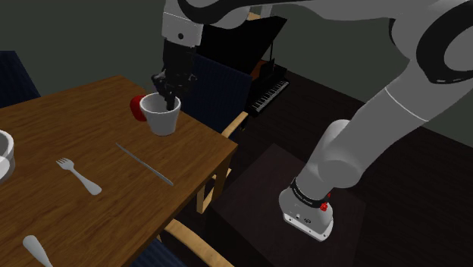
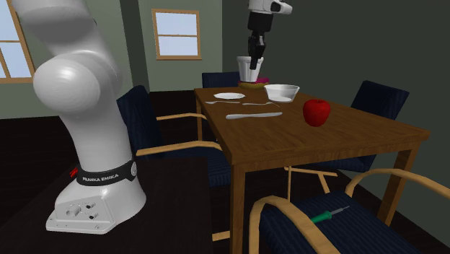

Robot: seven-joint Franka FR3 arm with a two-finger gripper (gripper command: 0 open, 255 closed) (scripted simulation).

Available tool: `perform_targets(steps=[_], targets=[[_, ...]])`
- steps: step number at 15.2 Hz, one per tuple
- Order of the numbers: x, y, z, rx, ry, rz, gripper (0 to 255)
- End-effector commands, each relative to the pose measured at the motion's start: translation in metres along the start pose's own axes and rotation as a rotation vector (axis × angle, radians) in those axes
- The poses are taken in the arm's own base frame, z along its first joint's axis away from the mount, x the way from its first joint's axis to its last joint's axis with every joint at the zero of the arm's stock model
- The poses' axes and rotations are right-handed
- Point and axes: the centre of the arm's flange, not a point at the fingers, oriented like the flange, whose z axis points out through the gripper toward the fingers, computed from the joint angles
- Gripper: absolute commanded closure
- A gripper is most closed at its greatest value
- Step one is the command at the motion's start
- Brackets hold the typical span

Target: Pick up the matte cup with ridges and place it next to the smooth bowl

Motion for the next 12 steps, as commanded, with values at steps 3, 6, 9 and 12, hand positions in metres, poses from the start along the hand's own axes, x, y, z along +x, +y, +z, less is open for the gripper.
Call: perform_targets(steps=[3, 6, 9, 12], targets=[[0.012, -0.051, 0.014, 0.001, 0.0, 0.001, 255], [0.023, -0.089, 0.022, 0.001, 0.0, 0.001, 255], [0.033, -0.126, 0.031, 0.001, 0.0, 0.001, 255], [0.044, -0.163, 0.04, 0.001, 0.0, 0.001, 255]])
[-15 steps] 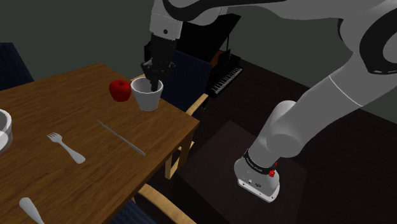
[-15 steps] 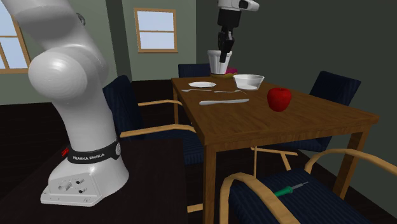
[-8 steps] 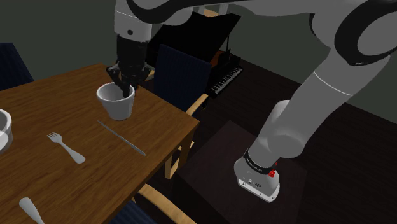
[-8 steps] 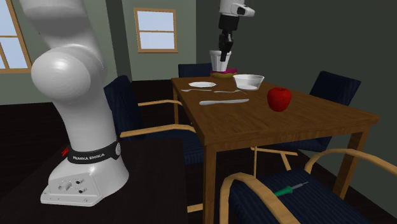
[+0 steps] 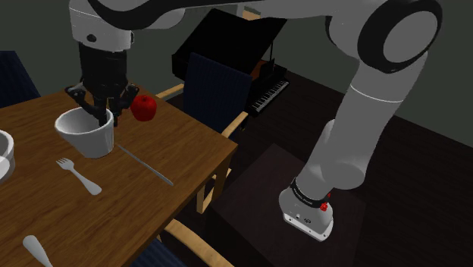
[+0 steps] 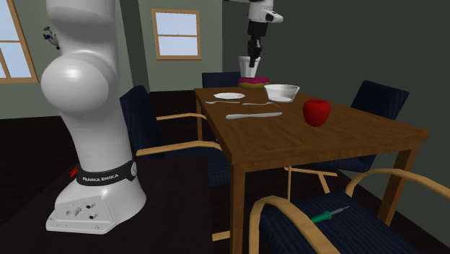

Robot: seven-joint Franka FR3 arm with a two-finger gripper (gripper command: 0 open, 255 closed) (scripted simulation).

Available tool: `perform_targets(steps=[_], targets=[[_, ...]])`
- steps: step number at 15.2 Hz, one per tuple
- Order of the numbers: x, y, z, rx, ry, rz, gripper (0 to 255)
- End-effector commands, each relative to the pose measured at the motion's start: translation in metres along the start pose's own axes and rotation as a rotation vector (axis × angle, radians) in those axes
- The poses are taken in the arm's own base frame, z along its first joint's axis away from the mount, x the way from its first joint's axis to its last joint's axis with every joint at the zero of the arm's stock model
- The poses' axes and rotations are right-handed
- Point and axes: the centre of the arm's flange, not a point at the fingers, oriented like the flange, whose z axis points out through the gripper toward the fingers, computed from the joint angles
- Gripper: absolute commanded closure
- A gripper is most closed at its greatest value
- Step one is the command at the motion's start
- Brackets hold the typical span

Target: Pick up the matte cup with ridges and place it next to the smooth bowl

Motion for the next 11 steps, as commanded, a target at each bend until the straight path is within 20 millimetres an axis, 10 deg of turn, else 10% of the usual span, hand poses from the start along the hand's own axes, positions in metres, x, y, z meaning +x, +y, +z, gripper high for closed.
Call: perform_targets(steps=[1, 11], targets=[[0.008, -0.026, 0.01, 0.001, 0.0, 0.002, 255], [0.044, -0.15, 0.038, 0.001, 0.0, 0.002, 255]])
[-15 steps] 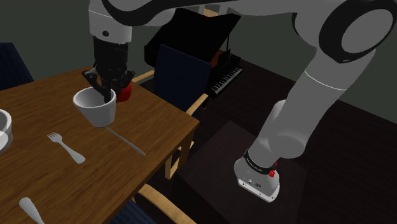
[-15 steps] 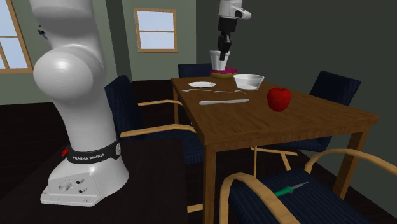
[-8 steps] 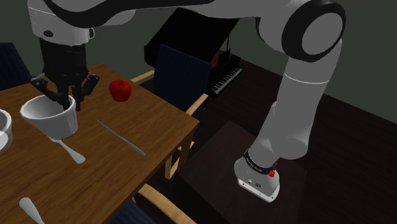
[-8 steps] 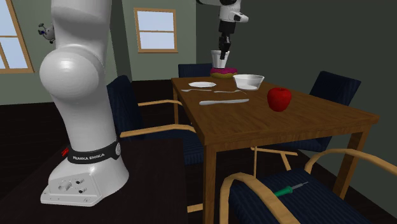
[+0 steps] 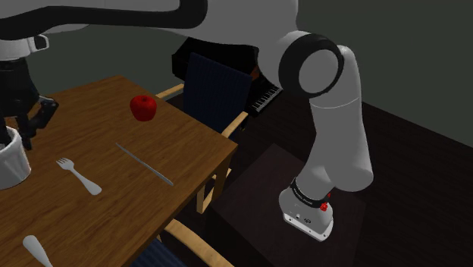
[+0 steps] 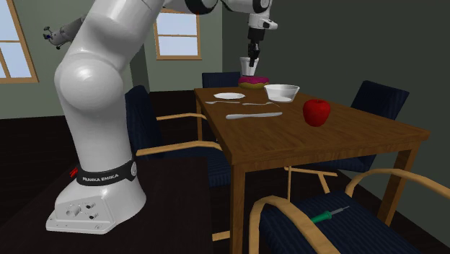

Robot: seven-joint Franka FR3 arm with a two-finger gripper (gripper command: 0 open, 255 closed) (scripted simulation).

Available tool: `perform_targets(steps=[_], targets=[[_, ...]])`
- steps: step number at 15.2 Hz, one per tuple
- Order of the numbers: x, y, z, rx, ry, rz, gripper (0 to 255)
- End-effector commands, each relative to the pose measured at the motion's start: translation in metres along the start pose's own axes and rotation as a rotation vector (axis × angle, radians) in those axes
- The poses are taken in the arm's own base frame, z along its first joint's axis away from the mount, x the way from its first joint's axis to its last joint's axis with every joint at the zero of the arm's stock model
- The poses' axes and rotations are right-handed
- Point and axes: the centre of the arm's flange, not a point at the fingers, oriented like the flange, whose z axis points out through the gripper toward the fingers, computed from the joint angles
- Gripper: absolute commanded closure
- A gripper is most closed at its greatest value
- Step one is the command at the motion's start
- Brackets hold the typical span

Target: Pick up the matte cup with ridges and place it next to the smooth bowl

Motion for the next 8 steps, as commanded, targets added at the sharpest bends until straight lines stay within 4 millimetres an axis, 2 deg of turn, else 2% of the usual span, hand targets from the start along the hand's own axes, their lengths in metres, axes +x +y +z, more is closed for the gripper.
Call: perform_targets(steps=[1, 2, 3, 8], targets=[[0.007, -0.023, 0.006, -0.001, 0.001, 0.003, 255], [0.011, -0.036, 0.009, -0.001, 0.001, 0.003, 255], [0.012, -0.04, 0.01, -0.001, 0.001, 0.003, 255], [0.014, -0.034, 0.036, -0.001, 0.001, 0.003, 255]])
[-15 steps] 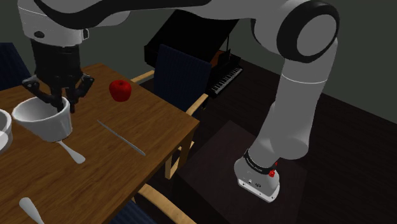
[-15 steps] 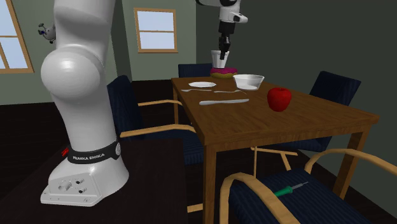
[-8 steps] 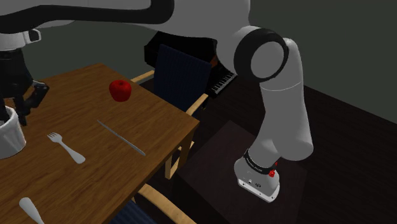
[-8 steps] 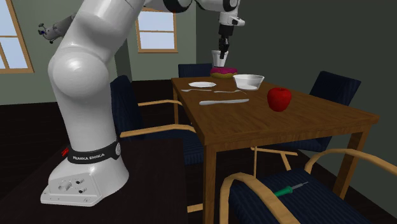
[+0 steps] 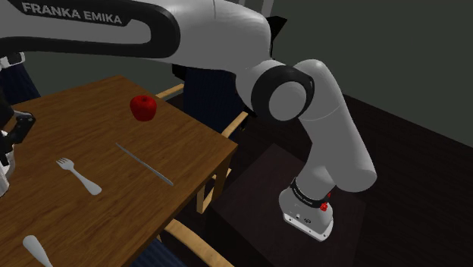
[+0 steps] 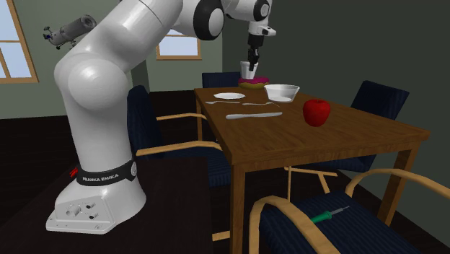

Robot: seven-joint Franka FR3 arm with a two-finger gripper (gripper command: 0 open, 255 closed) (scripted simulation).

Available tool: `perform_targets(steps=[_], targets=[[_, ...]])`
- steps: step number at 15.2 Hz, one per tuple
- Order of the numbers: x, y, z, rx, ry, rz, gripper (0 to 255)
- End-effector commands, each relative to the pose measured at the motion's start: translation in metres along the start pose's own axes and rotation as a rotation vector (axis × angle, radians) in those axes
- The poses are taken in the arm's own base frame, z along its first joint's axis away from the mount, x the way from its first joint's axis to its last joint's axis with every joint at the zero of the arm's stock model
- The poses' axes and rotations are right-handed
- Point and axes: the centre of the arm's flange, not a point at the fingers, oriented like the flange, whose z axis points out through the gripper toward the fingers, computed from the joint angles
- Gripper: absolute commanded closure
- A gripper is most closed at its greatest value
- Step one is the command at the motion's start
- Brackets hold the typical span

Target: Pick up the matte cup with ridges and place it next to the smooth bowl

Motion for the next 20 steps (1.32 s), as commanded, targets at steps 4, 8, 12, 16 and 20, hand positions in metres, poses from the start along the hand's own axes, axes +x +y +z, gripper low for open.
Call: perform_targets(steps=[4, 8, 12, 16, 20], targets=[[0.003, 0.004, 0.026, 0.001, 0.001, 0.0, 255], [0.004, 0.009, 0.046, 0.001, 0.001, 0.0, 255], [0.006, 0.014, 0.067, 0.001, 0.001, 0.0, 255], [0.007, 0.018, 0.087, 0.001, 0.001, 0.0, 255], [0.009, 0.023, 0.108, 0.001, 0.001, 0.0, 255]])
